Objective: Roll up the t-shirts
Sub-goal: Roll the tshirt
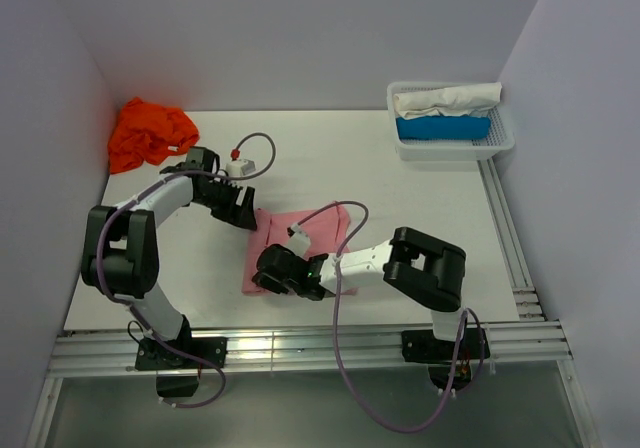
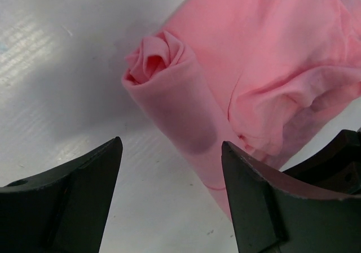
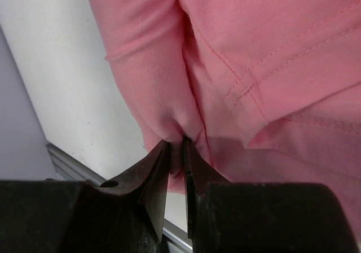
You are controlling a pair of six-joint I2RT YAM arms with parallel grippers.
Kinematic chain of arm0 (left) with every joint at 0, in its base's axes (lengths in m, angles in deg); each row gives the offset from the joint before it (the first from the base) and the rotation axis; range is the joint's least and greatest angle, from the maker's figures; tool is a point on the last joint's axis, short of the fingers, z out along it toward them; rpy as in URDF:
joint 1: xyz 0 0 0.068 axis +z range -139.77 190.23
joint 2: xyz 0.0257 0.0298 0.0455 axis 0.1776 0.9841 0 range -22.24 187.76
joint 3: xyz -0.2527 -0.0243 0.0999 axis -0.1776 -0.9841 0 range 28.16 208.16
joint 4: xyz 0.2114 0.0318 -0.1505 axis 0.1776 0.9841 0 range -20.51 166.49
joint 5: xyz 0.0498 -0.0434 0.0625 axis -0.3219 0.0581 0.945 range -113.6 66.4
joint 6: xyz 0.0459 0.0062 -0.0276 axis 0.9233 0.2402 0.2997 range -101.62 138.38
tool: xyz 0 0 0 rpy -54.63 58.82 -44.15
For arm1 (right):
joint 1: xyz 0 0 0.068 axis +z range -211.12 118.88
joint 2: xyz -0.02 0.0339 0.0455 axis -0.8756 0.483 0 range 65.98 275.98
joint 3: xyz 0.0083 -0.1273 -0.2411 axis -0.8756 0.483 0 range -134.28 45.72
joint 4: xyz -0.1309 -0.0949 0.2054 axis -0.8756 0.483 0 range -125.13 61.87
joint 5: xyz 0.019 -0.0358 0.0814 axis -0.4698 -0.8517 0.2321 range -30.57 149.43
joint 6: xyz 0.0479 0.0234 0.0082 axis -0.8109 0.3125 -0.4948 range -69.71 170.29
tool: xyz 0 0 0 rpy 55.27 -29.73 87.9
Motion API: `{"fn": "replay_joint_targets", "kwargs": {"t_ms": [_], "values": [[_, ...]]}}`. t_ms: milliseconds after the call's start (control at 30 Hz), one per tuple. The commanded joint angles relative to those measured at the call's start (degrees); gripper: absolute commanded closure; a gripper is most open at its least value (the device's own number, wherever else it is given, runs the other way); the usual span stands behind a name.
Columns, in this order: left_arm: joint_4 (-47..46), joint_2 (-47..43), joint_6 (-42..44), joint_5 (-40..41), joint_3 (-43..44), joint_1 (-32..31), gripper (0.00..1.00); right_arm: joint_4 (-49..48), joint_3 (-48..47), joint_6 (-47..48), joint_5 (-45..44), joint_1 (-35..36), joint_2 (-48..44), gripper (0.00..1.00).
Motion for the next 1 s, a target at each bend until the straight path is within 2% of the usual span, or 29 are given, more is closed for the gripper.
{"fn": "replay_joint_targets", "kwargs": {"t_ms": [0, 200, 333, 433, 567, 667, 767, 800, 967], "values": [[-4.01, -0.27, 0.23, -2.65, -1.54, -0.16, 0.23, 0.6, 4.42, 0.92, 4.5, -0.29, 1.58, 0.78], [-8.33, 2.2, -3.91, 2.09, -2.86, -1.22, 0.32, -3.55, 8.47, 0.13, 4.94, -0.91, 0.26, 0.76], [-12.1, 0.7, -8.21, 9.9, -5.14, -3.76, 0.33, 0.66, 6.54, 0.83, 2.48, -1.0, -1.06, 0.64], [-13.51, -0.44, -9.53, 13.77, -6.28, -5.61, 0.33, 7.95, 2.85, 1.97, -0.68, -0.74, -2.03, 0.54], [-13.87, -0.88, -10.41, 16.07, -6.55, -6.23, 0.33, 16.21, -1.54, 2.68, -5.16, -0.3, -3.61, 0.5], [-13.95, -1.32, -10.42, 16.42, -6.64, -6.4, 0.33, 24.2, -7.16, 3.38, -8.59, 0.49, -4.31, 0.5], [-13.95, -1.58, -10.42, 16.95, -6.73, -6.75, 0.33, 37.62, -16.47, 4.35, -12.89, 1.81, -2.04, 0.5], [-13.95, -1.67, -10.5, 16.95, -6.73, -6.93, 0.33, 39.85, -20.93, 4.43, -13.69, 2.16, -1.33, 0.5], [-13.78, -1.58, -10.42, 17.3, -6.64, -7.46, 0.33, 47.68, -30.98, 6.89, -17.65, 2.17, 5.07, 0.5]]}}
